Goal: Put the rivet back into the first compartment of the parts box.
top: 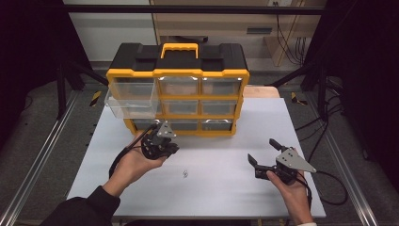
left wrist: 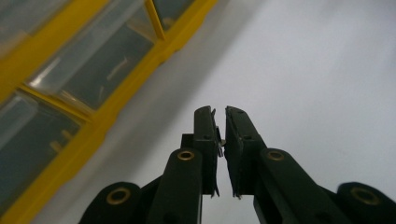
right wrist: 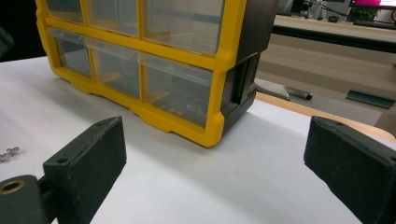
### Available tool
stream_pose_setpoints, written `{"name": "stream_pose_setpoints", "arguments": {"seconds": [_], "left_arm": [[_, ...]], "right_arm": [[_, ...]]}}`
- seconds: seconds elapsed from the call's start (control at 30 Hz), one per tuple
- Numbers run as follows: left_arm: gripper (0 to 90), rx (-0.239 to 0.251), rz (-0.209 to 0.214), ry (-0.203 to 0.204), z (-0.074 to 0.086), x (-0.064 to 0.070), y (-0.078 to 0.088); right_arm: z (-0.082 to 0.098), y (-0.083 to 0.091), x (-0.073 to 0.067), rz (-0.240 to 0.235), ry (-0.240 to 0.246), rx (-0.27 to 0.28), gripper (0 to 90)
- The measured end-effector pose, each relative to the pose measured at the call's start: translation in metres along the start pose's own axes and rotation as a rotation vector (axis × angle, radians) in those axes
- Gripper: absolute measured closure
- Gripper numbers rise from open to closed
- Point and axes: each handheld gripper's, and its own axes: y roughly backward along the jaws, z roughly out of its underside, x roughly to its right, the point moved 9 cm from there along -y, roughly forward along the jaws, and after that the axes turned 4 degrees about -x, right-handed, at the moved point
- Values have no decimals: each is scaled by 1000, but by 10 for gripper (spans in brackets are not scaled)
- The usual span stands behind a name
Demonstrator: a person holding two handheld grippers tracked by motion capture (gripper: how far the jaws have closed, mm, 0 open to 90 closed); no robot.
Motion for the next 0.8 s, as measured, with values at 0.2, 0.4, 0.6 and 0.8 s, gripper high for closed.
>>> {"name": "stream_pose_setpoints", "arguments": {"seconds": [0.2,0.4,0.6,0.8], "left_arm": [[826,30,-8,-2,-16,-3,20],[826,50,-26,-20,-29,-4,36],[826,65,-32,-30,-41,-4,49],[826,90,-39,-30,-51,-7,61]], "right_arm": [[1,0,0,1,1,-4,57],[1,0,0,0,-4,-4,57],[1,-1,0,-2,-8,-5,57],[1,0,0,-1,-8,-6,57]]}}
